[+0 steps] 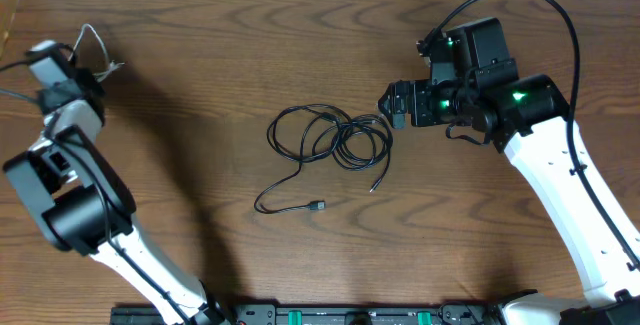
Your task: Untangle cables
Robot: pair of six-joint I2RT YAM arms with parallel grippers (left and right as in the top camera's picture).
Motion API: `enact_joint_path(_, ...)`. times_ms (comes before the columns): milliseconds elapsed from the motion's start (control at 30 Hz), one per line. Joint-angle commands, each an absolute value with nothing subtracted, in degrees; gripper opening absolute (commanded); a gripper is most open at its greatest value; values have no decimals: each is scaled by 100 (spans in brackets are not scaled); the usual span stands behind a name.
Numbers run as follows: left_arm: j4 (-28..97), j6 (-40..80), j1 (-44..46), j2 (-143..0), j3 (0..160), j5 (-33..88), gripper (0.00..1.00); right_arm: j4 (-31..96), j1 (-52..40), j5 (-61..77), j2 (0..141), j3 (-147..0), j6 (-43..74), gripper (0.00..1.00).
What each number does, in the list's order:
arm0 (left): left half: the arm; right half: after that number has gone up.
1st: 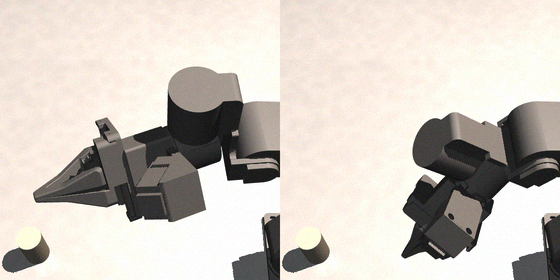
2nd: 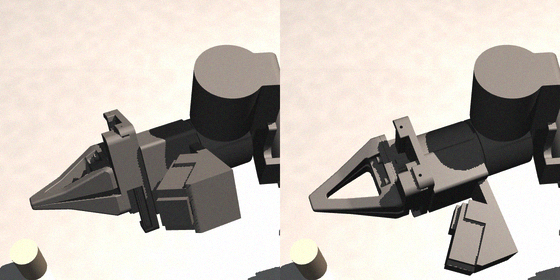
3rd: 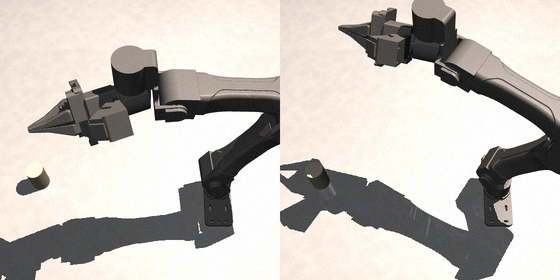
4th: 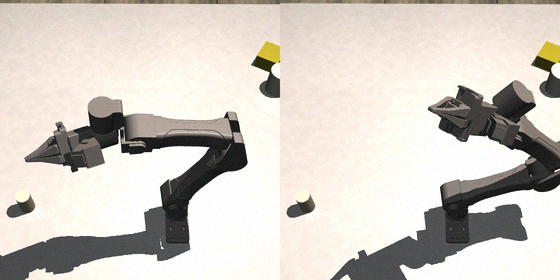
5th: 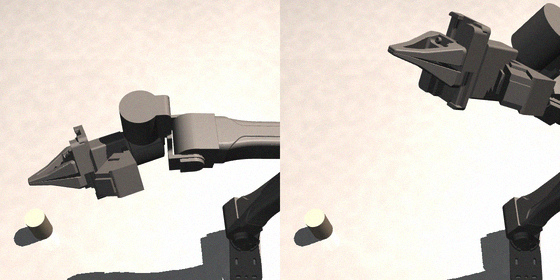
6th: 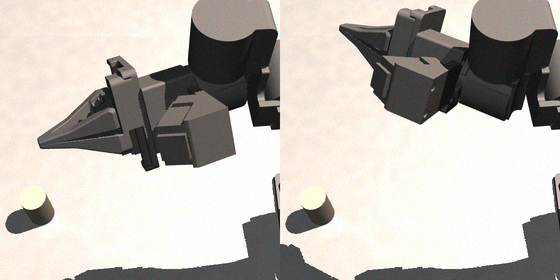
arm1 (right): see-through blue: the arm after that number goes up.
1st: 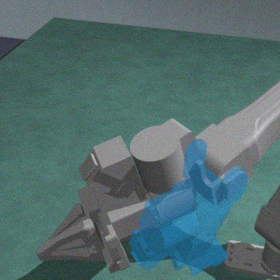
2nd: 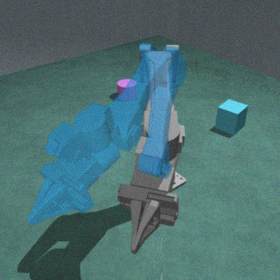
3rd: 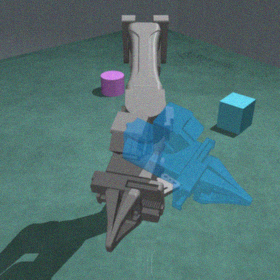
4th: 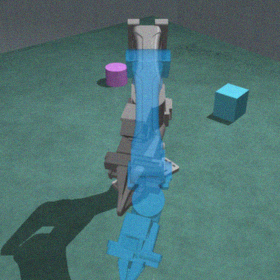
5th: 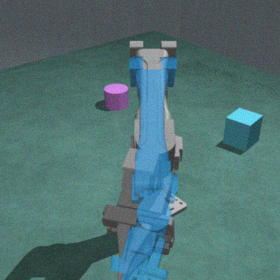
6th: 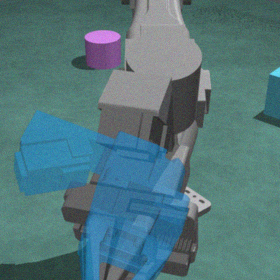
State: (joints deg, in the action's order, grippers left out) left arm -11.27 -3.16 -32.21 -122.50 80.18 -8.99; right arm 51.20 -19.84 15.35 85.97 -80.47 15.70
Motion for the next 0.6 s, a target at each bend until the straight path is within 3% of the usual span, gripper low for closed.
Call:
enact_joint_path(0, -1297, -139, -3315, -11719, 8060, -996, 13, 5124, -1999, 1492, 8639, -8055, 1542, 99)
enact_joint_path(300, -1728, -143, -3474, -11260, 8060, -919, 8, 5144, -1997, 1490, 8639, -8053, 1540, 99)
enact_joint_path(567, -1684, -143, -3186, -11227, 8060, 1566, 7, 5109, -1997, 1490, 8639, -8053, 1540, 99)
